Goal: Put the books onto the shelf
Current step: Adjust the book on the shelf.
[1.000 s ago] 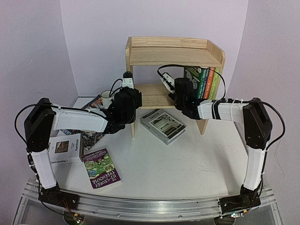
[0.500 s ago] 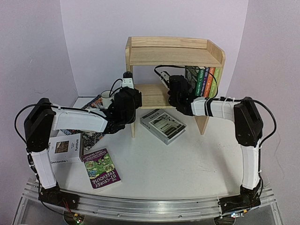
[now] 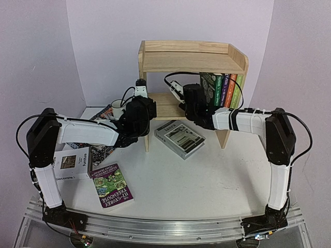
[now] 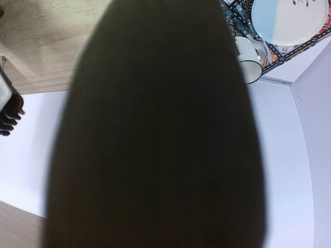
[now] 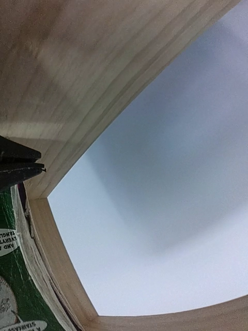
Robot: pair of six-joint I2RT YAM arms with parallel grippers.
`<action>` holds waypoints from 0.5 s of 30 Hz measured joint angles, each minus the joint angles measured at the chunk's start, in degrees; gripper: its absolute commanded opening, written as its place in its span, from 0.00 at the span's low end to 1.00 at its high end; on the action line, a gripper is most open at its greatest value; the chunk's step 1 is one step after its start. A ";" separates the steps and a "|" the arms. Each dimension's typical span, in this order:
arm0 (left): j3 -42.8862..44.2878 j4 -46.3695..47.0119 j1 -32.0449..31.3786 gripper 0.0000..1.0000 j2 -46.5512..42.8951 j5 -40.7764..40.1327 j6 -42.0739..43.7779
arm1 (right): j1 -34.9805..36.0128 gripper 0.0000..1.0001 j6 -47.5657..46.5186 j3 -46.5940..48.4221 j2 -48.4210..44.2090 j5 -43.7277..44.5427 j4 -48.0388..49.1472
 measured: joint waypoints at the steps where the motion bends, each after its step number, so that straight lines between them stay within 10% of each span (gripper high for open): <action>1: 0.00 -0.01 0.00 0.07 0.00 -0.01 0.00 | 0.92 0.00 -0.12 0.00 -0.17 -0.76 0.01; 15: 0.00 0.00 0.02 0.07 0.00 -0.02 0.00 | 3.80 0.00 -1.63 0.77 -0.11 -2.31 -0.33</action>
